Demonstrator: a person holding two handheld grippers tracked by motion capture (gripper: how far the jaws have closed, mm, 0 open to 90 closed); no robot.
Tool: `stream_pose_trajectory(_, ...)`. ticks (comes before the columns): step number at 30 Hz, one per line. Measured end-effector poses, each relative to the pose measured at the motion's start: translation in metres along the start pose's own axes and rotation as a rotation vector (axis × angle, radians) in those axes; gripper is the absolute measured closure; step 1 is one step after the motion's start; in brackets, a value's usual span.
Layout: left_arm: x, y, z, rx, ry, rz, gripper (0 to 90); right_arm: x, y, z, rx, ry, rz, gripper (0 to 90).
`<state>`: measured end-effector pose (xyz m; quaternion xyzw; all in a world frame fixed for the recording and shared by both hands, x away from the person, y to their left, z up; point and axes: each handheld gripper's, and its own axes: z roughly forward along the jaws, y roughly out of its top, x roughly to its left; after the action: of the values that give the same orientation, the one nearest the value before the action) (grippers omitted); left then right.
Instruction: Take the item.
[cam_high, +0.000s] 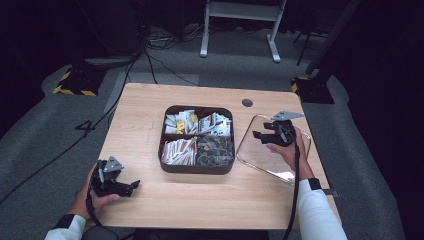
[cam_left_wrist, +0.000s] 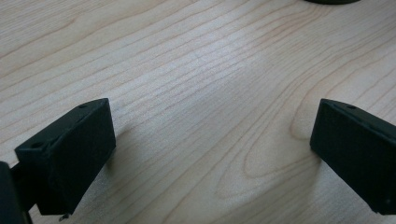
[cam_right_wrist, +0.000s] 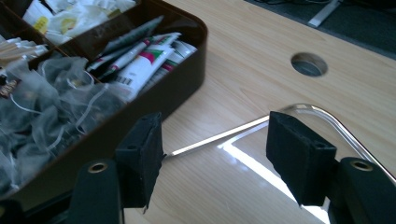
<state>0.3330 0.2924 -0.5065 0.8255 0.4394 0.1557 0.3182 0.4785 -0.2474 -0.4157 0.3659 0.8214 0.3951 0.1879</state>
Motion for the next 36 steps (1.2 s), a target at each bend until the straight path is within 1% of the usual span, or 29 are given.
stream_pose_trajectory(2,0.000,0.000,0.000,0.000,0.000,0.001,0.3,0.005,0.009,0.005,0.000,0.013,-0.016,37.1)
stream_pose_trajectory(3,0.000,0.000,0.000,0.000,0.000,0.001,0.3,0.005,0.009,0.005,0.000,0.013,-0.016,37.1)
stream_pose_trajectory(4,0.000,0.000,0.000,0.001,-0.001,0.000,0.3,0.010,0.017,0.011,0.006,0.025,-0.029,37.0)
stream_pose_trajectory(5,0.000,0.000,0.000,0.001,-0.001,0.000,0.3,0.010,0.017,0.011,0.006,0.025,-0.029,37.0)
stream_pose_trajectory(6,0.000,0.000,0.000,0.001,-0.002,0.000,0.4,0.014,0.023,0.016,0.009,0.020,-0.051,37.1)
stream_pose_trajectory(7,0.000,0.000,0.000,0.001,-0.002,0.001,0.4,0.014,0.023,0.016,0.009,0.020,-0.051,37.1)
stream_pose_trajectory(11,0.000,0.000,0.000,0.001,-0.002,0.001,0.4,0.023,0.037,0.028,0.019,0.047,-0.070,37.5)
stream_pose_trajectory(12,0.000,0.000,0.000,0.001,-0.002,0.001,0.4,0.025,0.039,0.030,0.012,0.047,-0.078,37.7)
stream_pose_trajectory(13,0.000,0.000,0.000,-0.001,0.000,0.003,0.5,0.028,0.042,0.032,0.016,0.053,-0.083,37.4)
stream_pose_trajectory(14,0.000,0.000,0.000,0.000,0.000,0.004,0.5,0.030,0.044,0.035,0.022,0.064,-0.082,37.2)
stream_pose_trajectory(15,0.000,0.000,0.000,0.000,0.000,0.004,0.4,0.030,0.044,0.035,0.022,0.064,-0.082,37.2)
stream_pose_trajectory(16,0.000,0.000,0.000,0.000,0.000,0.003,0.4,0.035,0.048,0.040,0.025,0.071,-0.095,37.2)
stream_pose_trajectory(17,0.000,0.000,0.000,0.000,0.000,0.003,0.5,0.038,0.051,0.042,0.027,0.072,-0.106,37.2)
stream_pose_trajectory(20,0.000,0.000,0.000,0.000,0.000,0.003,0.5,0.045,0.058,0.050,0.028,0.090,-0.113,37.2)
stream_pose_trajectory(21,0.000,0.000,0.000,0.000,0.000,0.003,0.5,0.045,0.058,0.050,0.028,0.090,-0.113,37.2)
stream_pose_trajectory(22,0.000,0.000,0.000,0.000,0.000,0.003,0.5,0.050,0.062,0.055,0.027,0.097,-0.124,37.5)
stream_pose_trajectory(23,0.000,0.000,0.000,0.000,0.001,0.003,0.5,0.050,0.062,0.055,0.027,0.097,-0.124,37.5)
stream_pose_trajectory(24,0.000,0.000,0.000,0.000,0.001,0.003,0.5,0.054,0.065,0.062,0.044,0.107,-0.130,37.1)
stream_pose_trajectory(25,0.000,0.000,0.000,0.000,0.001,0.003,0.5,0.054,0.065,0.062,0.044,0.107,-0.130,37.1)
stream_pose_trajectory(26,0.000,0.000,0.000,0.001,0.001,0.002,0.5,0.058,0.069,0.069,0.051,0.113,-0.132,37.1)
stream_pose_trajectory(27,0.000,0.000,0.000,0.001,0.001,0.002,0.5,0.058,0.069,0.069,0.051,0.113,-0.132,37.1)
stream_pose_trajectory(28,0.000,0.000,0.000,0.000,0.001,0.003,0.5,0.061,0.073,0.075,0.061,0.119,-0.130,37.5)
stream_pose_trajectory(29,0.000,0.000,0.000,0.000,0.001,0.003,0.5,0.061,0.073,0.075,0.061,0.119,-0.130,37.5)
stream_pose_trajectory(31,0.000,0.000,0.000,0.001,0.001,0.003,0.5,0.064,0.076,0.082,0.059,0.127,-0.122,39.0)
stream_pose_trajectory(32,0.000,0.000,0.000,0.000,0.001,0.003,0.5,0.064,0.078,0.085,0.067,0.137,-0.114,38.4)
stream_pose_trajectory(33,0.000,0.000,0.000,0.000,0.001,0.003,0.5,0.065,0.079,0.089,0.078,0.137,-0.111,38.3)
stream_pose_trajectory(34,0.000,0.000,0.000,0.000,0.001,0.003,0.5,0.068,0.082,0.096,0.092,0.132,-0.110,38.6)
stream_pose_trajectory(35,0.000,0.000,0.000,0.000,0.001,0.003,0.5,0.068,0.082,0.096,0.092,0.132,-0.110,38.6)
stream_pose_trajectory(36,0.000,0.000,0.000,0.000,0.001,0.003,0.4,0.069,0.084,0.103,0.108,0.127,-0.103,38.6)
